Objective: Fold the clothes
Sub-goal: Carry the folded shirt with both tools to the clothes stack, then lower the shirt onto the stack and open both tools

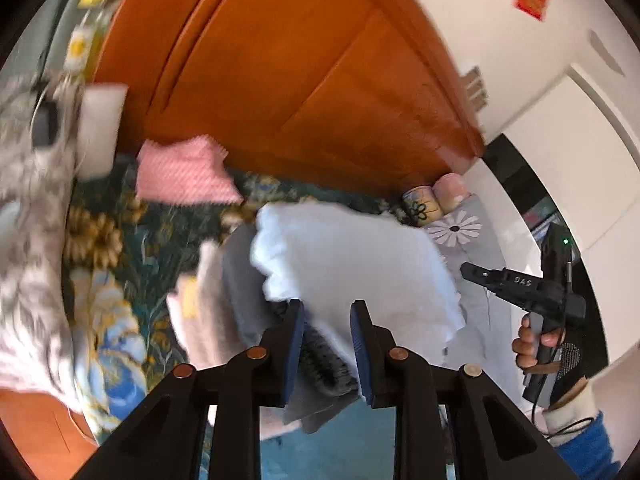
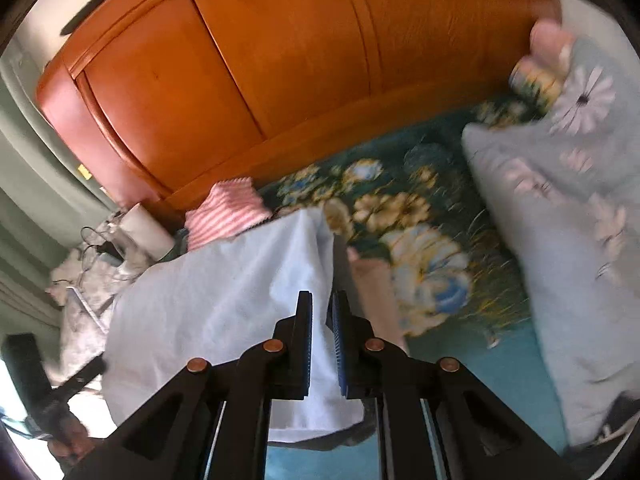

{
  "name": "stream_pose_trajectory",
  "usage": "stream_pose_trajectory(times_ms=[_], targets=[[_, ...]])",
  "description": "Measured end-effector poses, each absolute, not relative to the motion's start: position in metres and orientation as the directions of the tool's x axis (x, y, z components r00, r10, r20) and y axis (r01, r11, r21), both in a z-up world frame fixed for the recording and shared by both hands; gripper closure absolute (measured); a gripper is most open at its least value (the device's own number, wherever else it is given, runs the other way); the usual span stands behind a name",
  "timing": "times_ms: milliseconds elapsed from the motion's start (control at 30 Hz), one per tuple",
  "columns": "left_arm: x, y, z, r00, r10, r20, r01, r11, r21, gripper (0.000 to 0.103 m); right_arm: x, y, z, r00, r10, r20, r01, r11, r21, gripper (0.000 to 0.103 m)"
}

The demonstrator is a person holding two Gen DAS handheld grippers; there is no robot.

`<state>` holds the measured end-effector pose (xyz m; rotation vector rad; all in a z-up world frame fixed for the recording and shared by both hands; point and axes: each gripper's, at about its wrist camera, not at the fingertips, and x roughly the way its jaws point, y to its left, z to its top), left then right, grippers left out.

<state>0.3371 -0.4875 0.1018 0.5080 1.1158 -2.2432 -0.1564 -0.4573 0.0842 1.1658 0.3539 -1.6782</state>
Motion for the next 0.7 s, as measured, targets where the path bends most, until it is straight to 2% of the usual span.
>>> stream_pose_trajectory(times_ms=[67, 133, 300, 367, 600, 633, 667, 700], targets=[[0.327, -0.48, 0.112, -0.757, -0.354, -0.55, 0.646, -0.53, -0.548, 0.075, -0.142, -0.458, 0.084, -0.002, -0.586, -0.81, 0.868, -0.404, 0.29, 0.093], [0.314, -0.474, 0.111, -0.759, -0.347, -0.551, 0.638, -0.567, -0.521, 0.069, -0.127, -0.459, 0.084, 0.011, -0.604, -0.797, 0.883, -0.368, 0.292, 0.093], [0.285, -0.475, 0.07, -0.694, -0.278, -0.665, 0.675, -0.573, -0.465, 0.068, -0.114, -0.47, 0.046, 0.015, -0.549, -0.836, 0.879, -0.392, 0.273, 0.092], [0.29, -0.47, 0.073, -0.69, -0.282, -0.666, 0.678, -0.576, -0.458, 0.068, -0.116, -0.468, 0.043, 0.009, -0.556, -0.831, 0.849, -0.434, 0.3, 0.092], [0.313, -0.445, 0.091, -0.686, -0.324, -0.651, 0.682, -0.598, -0.421, 0.047, -0.055, -0.434, 0.086, -0.046, -0.68, -0.732, 0.876, -0.38, 0.298, 0.092], [0.314, -0.44, 0.09, -0.681, -0.332, -0.653, 0.685, -0.603, -0.408, 0.046, -0.042, -0.423, 0.087, -0.06, -0.696, -0.716, 0.881, -0.374, 0.29, 0.087], [0.314, -0.435, 0.089, -0.675, -0.333, -0.659, 0.69, -0.602, -0.402, 0.043, -0.033, -0.416, 0.085, -0.078, -0.696, -0.714, 0.884, -0.38, 0.274, 0.072], [0.314, -0.43, 0.087, -0.668, -0.333, -0.666, 0.695, -0.599, -0.397, 0.041, -0.025, -0.41, 0.083, -0.096, -0.695, -0.712, 0.886, -0.386, 0.257, 0.063]])
